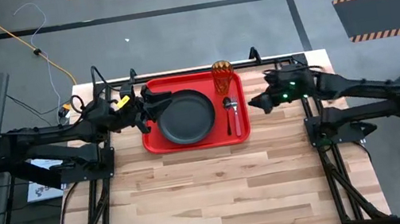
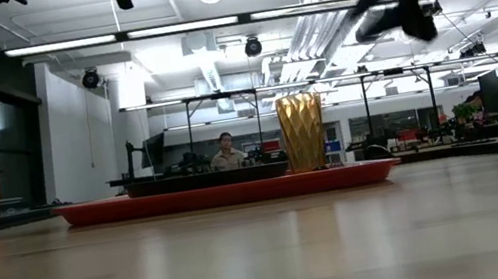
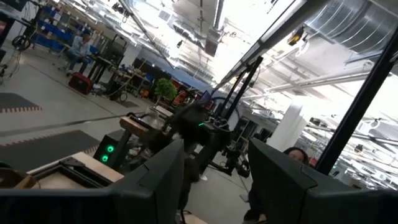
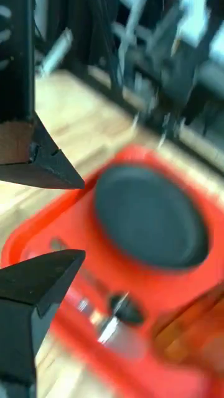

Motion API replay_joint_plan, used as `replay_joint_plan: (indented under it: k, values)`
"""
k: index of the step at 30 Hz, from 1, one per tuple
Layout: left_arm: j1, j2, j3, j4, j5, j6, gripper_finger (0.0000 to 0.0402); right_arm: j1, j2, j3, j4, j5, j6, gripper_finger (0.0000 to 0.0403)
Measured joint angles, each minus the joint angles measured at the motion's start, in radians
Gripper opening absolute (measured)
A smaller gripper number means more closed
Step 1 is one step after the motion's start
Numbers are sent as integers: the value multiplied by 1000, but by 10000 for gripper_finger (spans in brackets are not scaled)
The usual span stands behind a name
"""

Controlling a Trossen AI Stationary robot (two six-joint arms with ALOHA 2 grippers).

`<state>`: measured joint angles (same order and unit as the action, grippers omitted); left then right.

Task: Pick and place plate/cup/fork/spoon on tray
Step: Return to Home Position

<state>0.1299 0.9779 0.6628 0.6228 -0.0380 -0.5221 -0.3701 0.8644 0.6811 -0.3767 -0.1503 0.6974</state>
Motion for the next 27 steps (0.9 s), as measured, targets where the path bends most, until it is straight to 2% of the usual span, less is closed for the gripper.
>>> replay_joint_plan:
  k: [6,9,13,27]
  values:
    - [0,0,0,-2,24,-1,168,111,-133,0,195,72,-41,161]
    - [0,0,0,-3,78,0,168,149,-147,0,340,74,-58,161]
    - [0,0,0,-31,92,59,168,183,-142,0,481,73,-113,161]
    - [0,-27,0,-137,56,209,168,203,-130,0,515,73,-199,161]
